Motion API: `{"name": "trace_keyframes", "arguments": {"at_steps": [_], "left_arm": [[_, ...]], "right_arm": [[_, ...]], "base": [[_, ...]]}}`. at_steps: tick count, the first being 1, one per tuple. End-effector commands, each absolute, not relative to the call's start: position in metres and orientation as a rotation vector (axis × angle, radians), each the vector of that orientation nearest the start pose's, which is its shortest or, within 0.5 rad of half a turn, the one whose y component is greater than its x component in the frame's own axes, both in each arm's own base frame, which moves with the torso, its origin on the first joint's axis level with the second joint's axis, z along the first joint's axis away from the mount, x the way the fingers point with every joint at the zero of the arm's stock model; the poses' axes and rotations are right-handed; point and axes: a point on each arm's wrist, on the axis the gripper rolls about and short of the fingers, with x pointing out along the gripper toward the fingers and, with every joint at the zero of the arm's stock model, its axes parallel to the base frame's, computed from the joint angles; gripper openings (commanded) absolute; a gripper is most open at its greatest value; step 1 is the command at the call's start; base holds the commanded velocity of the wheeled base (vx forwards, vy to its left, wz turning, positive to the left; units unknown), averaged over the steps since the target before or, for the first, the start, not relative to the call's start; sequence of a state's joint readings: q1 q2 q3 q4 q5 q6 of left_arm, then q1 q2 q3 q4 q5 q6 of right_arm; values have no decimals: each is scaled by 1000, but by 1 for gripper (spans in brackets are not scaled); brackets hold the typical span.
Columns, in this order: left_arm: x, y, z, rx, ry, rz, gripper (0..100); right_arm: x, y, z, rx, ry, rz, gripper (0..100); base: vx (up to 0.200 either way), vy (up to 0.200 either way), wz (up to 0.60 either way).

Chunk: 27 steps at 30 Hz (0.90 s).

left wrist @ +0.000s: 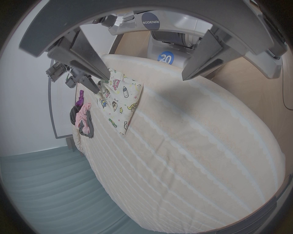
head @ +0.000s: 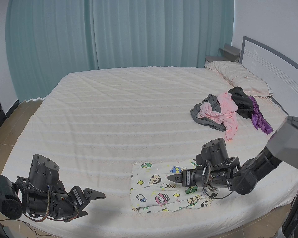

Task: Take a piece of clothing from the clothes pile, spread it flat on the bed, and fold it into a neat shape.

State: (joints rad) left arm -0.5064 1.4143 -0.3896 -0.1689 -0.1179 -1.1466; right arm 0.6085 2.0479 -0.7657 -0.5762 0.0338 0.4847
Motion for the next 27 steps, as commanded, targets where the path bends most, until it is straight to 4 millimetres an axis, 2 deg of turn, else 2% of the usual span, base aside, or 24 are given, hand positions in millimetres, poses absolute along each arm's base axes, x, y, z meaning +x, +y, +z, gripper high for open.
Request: {"name": "trace_keyframes", "arguments": {"at_steps": [1, 4, 6, 9, 14, 19, 27], "left_arm": [[153, -88, 109, -873, 1071, -30, 100], [153, -88, 109, -873, 1071, -30, 100], [152, -88, 109, -872, 1071, -31, 100], [152, -88, 108, -871, 1073, -31, 100], [152, -88, 108, -871, 1074, -30, 100], [152, -88, 108, -871, 1074, -30, 100], [152, -88, 108, -871, 1074, -30, 100]], "right_arm": [[289, 211, 22, 184, 868, 382, 100], [287, 208, 22, 134, 886, 346, 100], [283, 205, 30, 125, 876, 351, 100], [271, 198, 44, 116, 880, 354, 100], [252, 188, 56, 80, 952, 339, 100], [235, 179, 56, 53, 1006, 333, 100], [222, 170, 51, 47, 1040, 318, 100]], "base": [[0, 0, 0], [0, 0, 0], [0, 0, 0], [0, 0, 0], [0, 0, 0], [0, 0, 0], [0, 0, 0]]}}
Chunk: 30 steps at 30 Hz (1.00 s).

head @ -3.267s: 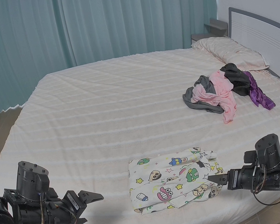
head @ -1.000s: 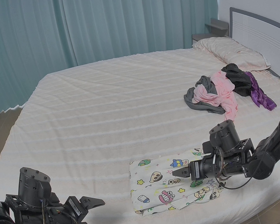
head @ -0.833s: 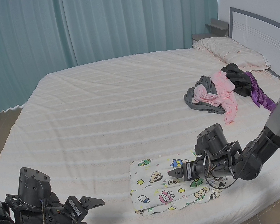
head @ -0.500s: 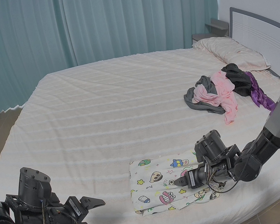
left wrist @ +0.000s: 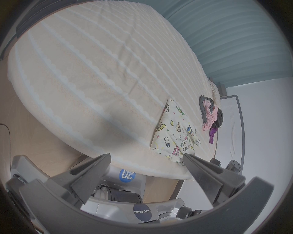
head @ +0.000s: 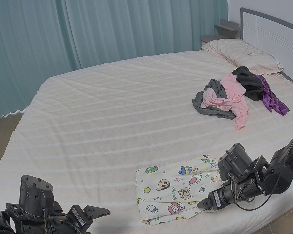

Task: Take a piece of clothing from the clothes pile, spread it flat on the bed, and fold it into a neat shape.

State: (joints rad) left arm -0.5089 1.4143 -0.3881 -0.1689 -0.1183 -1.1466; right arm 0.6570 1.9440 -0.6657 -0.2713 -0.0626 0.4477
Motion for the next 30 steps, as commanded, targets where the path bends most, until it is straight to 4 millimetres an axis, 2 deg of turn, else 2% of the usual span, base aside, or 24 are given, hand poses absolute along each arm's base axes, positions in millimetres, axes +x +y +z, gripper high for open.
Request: {"name": "trace_keyframes", "arguments": {"at_steps": [1, 5, 9, 12, 19, 30], "left_arm": [[152, -88, 108, -871, 1074, -30, 100], [152, -88, 108, -870, 1071, -29, 100], [152, -88, 108, -870, 1071, -29, 100], [152, -88, 108, -870, 1071, -29, 100], [152, -88, 108, -870, 1072, -28, 100], [152, -88, 108, -869, 1072, -30, 100]], "right_arm": [[220, 168, 56, 59, 1028, 320, 100], [216, 165, 76, 99, 970, 336, 100], [216, 165, 86, 115, 935, 345, 100], [219, 166, 85, 116, 933, 343, 100], [251, 168, 70, 140, 947, 286, 100], [257, 167, 55, 134, 987, 266, 100]], "base": [[0, 0, 0], [0, 0, 0], [0, 0, 0], [0, 0, 0], [0, 0, 0], [0, 0, 0]]}}
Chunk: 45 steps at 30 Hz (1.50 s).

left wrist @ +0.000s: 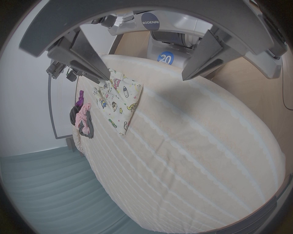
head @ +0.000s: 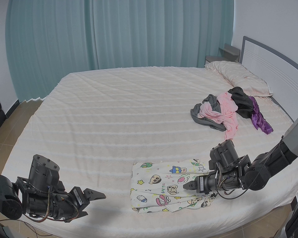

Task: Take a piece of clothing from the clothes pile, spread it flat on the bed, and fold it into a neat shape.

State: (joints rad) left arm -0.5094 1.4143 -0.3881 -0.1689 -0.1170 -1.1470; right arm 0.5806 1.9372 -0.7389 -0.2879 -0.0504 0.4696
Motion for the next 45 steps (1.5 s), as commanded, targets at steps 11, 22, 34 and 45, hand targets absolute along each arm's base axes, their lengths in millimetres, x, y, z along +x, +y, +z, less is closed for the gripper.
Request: {"name": "trace_keyframes", "arguments": {"at_steps": [11, 22, 34, 45], "left_arm": [[152, -88, 109, -870, 1071, -31, 100], [151, -89, 109, -865, 1072, -33, 100], [151, -89, 109, -864, 1073, -34, 100], [151, -89, 109, -864, 1072, -33, 100]], "right_arm": [[250, 162, 50, 126, 1008, 250, 0], [224, 144, 56, 119, 1025, 233, 0], [217, 127, 48, 117, 1070, 183, 0], [210, 122, 66, 147, 1005, 200, 100]], "base": [[0, 0, 0], [0, 0, 0], [0, 0, 0], [0, 0, 0]]}}
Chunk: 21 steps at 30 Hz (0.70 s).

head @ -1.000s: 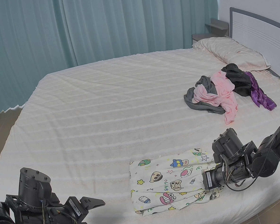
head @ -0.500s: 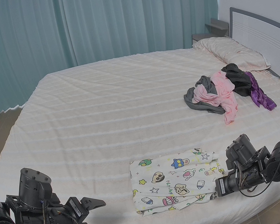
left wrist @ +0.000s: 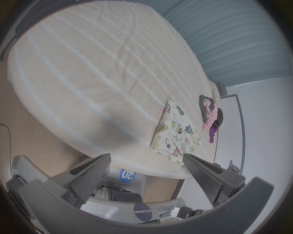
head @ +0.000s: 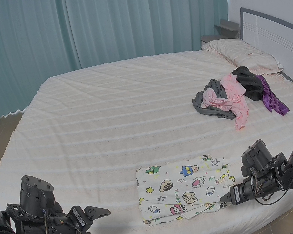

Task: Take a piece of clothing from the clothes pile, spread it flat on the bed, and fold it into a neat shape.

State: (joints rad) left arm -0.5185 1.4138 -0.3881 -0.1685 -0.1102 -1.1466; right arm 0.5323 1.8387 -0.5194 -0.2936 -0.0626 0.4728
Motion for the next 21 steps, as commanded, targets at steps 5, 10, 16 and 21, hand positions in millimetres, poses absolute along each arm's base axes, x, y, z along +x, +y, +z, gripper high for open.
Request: {"name": "trace_keyframes", "arguments": {"at_steps": [5, 10, 16, 21], "left_arm": [[151, -89, 109, -863, 1073, -34, 100], [151, -89, 109, -863, 1073, -34, 100], [151, -89, 109, -863, 1073, -34, 100], [151, -89, 109, -863, 1073, -34, 100]], "right_arm": [[218, 114, 89, 208, 912, 203, 100], [241, 119, 85, 233, 918, 200, 100], [272, 136, 63, 300, 971, 157, 100], [292, 146, 53, 342, 959, 164, 100]], "base": [[0, 0, 0], [0, 0, 0], [0, 0, 0], [0, 0, 0]]}}
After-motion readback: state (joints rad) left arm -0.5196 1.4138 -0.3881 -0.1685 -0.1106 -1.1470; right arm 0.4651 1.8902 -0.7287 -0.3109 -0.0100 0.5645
